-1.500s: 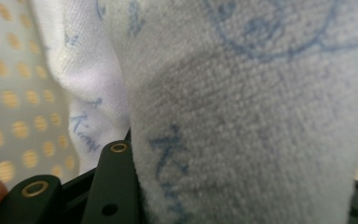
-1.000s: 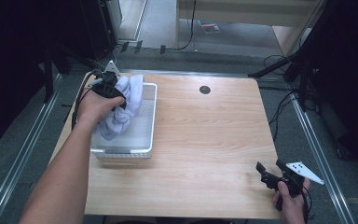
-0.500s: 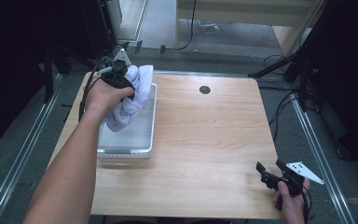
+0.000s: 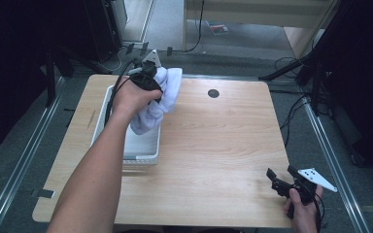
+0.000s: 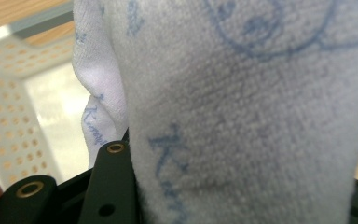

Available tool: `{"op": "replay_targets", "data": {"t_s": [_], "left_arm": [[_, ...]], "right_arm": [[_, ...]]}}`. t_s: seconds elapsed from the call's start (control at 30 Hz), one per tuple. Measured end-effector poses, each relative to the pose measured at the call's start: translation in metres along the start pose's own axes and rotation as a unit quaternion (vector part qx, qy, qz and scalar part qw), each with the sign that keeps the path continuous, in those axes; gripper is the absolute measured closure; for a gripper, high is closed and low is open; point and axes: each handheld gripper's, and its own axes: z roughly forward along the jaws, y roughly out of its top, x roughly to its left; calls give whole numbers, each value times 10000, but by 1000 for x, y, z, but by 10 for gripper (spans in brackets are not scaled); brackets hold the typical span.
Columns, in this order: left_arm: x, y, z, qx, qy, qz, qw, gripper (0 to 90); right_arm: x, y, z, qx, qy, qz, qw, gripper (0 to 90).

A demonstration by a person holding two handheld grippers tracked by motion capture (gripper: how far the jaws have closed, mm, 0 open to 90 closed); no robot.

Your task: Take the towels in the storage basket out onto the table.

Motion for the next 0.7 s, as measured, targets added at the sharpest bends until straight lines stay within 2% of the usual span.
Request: {"op": "replay_targets", "data": {"t_s": [0.17,0.33,0.4,0.43,0.47,0.57,0.6,0.63,0.67,0.7], "left_arm": [[-25,10,2,-13,-52,163,9999,546],[-56,18,12,-35,-196,348,9992,545],[-71,22,19,43,-269,503,9984,544],[-71,22,19,43,-269,503,9984,544],[-78,23,23,35,-328,526,9981,544],[-88,25,29,60,-400,580,9975,543],[-96,26,33,77,-439,638,9970,543],[-96,26,33,77,-439,638,9970,543],[-105,27,38,100,-472,695,9964,543],[-105,27,38,100,-472,695,9964,542]], "right_arm": [[0,0,0,-18,0,12,10000,129],[0,0,0,-25,16,-4,10000,129],[0,0,0,-29,24,-3,10000,129],[0,0,0,-29,24,-3,10000,129],[0,0,0,-28,24,-4,10000,129],[0,0,-1,-28,36,15,10000,129],[0,0,0,-37,44,10,10000,129],[0,0,0,-37,44,10,10000,129],[0,0,0,-45,51,8,10000,129],[0,0,0,-45,51,8,10000,129]]}}
